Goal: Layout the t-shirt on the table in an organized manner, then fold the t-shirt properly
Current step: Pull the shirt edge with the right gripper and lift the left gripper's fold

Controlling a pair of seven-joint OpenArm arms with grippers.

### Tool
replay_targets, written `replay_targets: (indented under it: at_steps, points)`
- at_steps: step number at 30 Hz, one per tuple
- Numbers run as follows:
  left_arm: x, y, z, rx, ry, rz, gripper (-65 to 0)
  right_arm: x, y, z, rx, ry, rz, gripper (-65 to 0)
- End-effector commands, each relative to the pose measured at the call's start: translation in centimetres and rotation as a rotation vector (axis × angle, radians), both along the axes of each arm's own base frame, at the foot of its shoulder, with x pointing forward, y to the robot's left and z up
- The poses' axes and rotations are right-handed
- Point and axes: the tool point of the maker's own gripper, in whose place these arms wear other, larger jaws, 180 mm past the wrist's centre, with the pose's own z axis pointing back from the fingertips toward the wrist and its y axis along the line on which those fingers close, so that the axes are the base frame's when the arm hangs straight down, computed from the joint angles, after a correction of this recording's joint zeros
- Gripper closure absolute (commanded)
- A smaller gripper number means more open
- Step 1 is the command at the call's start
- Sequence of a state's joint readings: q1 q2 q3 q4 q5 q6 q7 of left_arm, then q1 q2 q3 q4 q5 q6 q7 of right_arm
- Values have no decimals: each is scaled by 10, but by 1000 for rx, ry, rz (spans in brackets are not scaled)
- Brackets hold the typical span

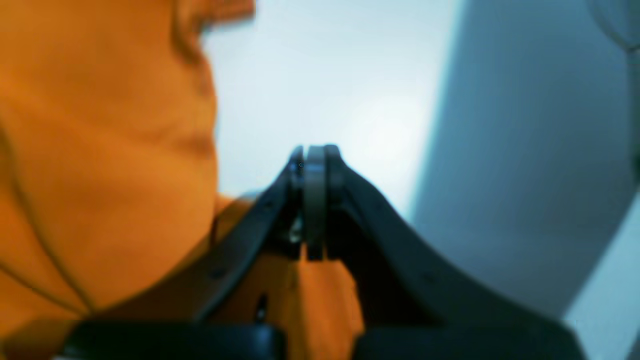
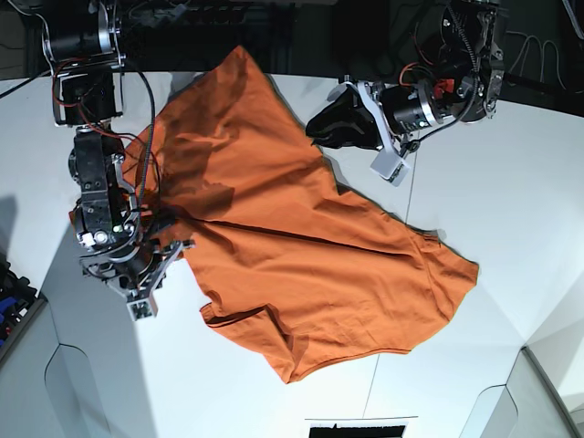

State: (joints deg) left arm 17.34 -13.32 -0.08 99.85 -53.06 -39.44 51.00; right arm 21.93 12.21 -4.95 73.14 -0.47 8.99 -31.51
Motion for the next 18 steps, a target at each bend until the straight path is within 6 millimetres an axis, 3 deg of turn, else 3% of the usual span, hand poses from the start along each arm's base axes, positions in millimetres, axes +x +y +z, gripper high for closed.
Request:
replay_targets:
  at_steps: [1, 5, 7, 12, 18]
  points:
    - [3, -2, 10, -31, -31, 3, -211, 12, -2, 27, 14, -70, -13, 0]
    - [-14, -2, 1, -28, 15, 2, -211, -5, -3, 54, 17, -108, -31, 0]
    - [-21, -2, -3, -31, 35, 3, -211, -20, -3, 56, 16, -100, -35, 0]
    - [-31, -3, -6, -41, 66, -3, -211, -62, -9, 31, 22, -52, -75, 0]
    - [-67, -23, -13, -40, 124, -74, -211, -105, -30, 2, 21, -2, -118, 0]
